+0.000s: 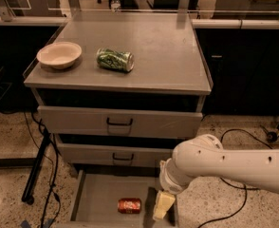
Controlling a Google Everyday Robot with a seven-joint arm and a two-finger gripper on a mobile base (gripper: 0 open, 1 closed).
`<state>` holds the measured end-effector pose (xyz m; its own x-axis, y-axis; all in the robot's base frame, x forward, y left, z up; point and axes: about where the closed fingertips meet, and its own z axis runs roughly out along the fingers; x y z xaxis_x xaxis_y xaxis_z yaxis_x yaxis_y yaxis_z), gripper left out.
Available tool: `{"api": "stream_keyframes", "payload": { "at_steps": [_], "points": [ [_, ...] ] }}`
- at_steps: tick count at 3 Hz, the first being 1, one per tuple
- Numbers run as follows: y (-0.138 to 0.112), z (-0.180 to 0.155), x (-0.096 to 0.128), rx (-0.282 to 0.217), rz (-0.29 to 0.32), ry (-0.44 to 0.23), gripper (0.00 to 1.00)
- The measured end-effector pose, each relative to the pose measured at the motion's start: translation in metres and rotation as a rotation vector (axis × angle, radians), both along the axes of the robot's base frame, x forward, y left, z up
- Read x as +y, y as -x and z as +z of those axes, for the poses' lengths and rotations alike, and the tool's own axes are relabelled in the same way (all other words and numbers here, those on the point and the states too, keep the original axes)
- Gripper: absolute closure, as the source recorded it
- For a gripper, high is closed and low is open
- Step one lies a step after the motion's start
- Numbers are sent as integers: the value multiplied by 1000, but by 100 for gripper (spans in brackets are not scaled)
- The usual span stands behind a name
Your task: Pick coke can from bottom drawer and place on counter
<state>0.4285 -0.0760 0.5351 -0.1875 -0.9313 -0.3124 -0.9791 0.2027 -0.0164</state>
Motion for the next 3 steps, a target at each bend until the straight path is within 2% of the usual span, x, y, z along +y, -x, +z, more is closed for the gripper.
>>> {"api": "stream_keyframes", "payload": {
  "at_steps": [1,2,3],
  "points": [
    [-2,-35,8,29,17,-4,0],
    [-11,-89,17,79,30,-22,0],
    [-11,-89,17,79,30,-22,0]
  ]
}}
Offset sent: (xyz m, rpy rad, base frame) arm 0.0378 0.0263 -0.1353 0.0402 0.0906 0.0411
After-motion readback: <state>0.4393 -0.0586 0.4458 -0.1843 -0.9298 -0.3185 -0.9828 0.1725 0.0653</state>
